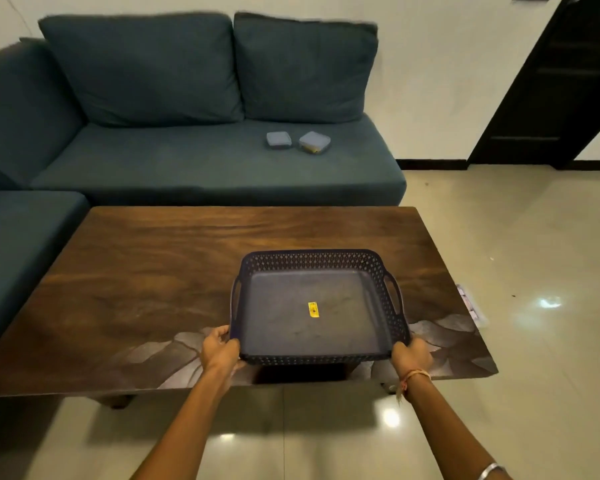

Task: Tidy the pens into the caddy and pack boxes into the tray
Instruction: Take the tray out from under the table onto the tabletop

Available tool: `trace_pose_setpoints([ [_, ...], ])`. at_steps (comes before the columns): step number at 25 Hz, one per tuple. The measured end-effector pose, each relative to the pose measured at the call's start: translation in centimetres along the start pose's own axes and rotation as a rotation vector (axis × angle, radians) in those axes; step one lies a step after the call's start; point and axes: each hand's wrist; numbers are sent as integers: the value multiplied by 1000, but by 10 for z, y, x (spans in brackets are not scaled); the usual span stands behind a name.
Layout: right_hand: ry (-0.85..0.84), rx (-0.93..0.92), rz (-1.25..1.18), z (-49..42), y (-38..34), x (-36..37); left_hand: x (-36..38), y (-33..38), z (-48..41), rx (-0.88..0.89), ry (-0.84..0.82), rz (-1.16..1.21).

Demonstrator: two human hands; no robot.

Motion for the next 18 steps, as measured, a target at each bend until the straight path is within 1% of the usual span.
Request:
trace_pose_setpoints([
  [4, 11, 6, -106, -25, 35, 29, 28, -38, -41, -2, 71, -44],
  [7, 41, 27, -151, -40, 58, 47, 40, -58, -60, -7, 96, -35],
  [11, 36, 26, -201, -54, 77, 65, 44, -65, -74, 9, 119, -22],
  [14, 29, 67, -232, -56, 85, 73, 44, -70, -83, 24, 111, -29],
  [18, 16, 101, -215, -58, 96, 77, 46, -78, -85, 4, 90, -16],
])
Point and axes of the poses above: each hand's wrist, its own z-axis away from the middle knuckle, its own x-axis out of the palm, y = z × x, and after that the axes turned 15 degrees about -z, right-handed
